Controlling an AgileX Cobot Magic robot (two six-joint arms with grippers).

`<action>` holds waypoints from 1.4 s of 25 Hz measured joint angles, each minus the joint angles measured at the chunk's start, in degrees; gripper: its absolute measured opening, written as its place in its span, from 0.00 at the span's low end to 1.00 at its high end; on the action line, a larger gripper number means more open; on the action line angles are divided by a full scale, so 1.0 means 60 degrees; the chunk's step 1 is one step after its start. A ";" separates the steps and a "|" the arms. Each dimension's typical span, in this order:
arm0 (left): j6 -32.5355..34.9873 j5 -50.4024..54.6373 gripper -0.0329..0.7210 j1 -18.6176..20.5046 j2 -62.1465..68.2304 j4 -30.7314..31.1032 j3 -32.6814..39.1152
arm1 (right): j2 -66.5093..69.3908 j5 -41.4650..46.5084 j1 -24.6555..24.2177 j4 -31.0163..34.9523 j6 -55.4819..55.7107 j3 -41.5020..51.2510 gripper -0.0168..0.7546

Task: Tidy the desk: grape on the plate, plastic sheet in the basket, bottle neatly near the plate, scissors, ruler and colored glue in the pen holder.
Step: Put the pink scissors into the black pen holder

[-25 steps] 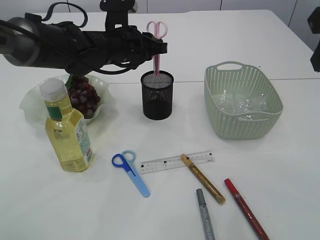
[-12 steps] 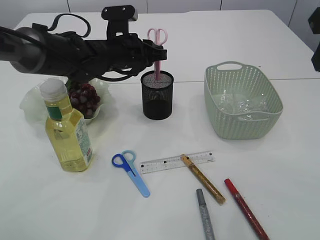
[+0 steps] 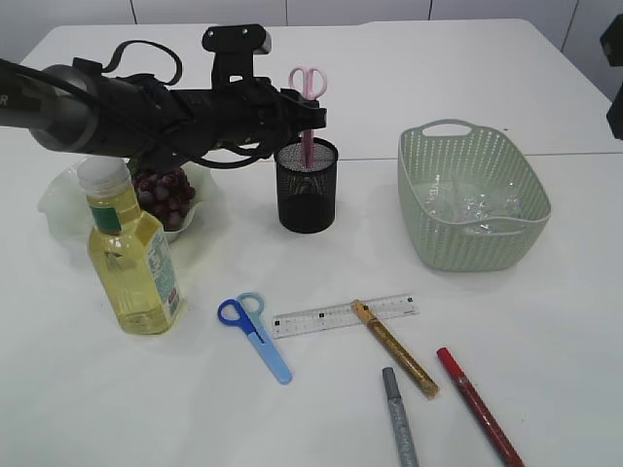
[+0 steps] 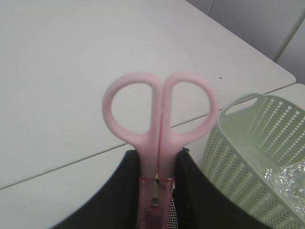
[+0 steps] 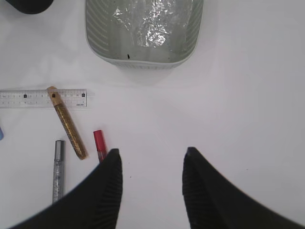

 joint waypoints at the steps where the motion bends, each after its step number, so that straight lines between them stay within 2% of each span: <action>1: 0.0000 0.0000 0.23 0.0000 0.0000 0.0000 0.0000 | 0.0000 0.0000 0.0000 0.0000 0.0000 0.0000 0.43; 10: 0.0000 -0.0016 0.37 0.0000 0.0000 0.0000 0.0000 | 0.0000 0.0000 0.0000 0.0000 0.0000 0.0000 0.43; 26: 0.0000 0.0044 0.38 0.0000 -0.0443 0.0071 0.0000 | 0.0000 0.0000 0.0000 0.0000 0.0000 0.0000 0.43; 30: 0.0003 0.0686 0.38 0.0000 -0.1188 0.0390 0.0000 | 0.0000 0.0000 0.0000 0.0000 0.0000 0.0000 0.43; 35: 0.0003 0.2453 0.38 -0.0076 -0.2231 0.0431 0.0000 | 0.0000 0.0000 0.0000 0.0059 0.0000 0.0000 0.43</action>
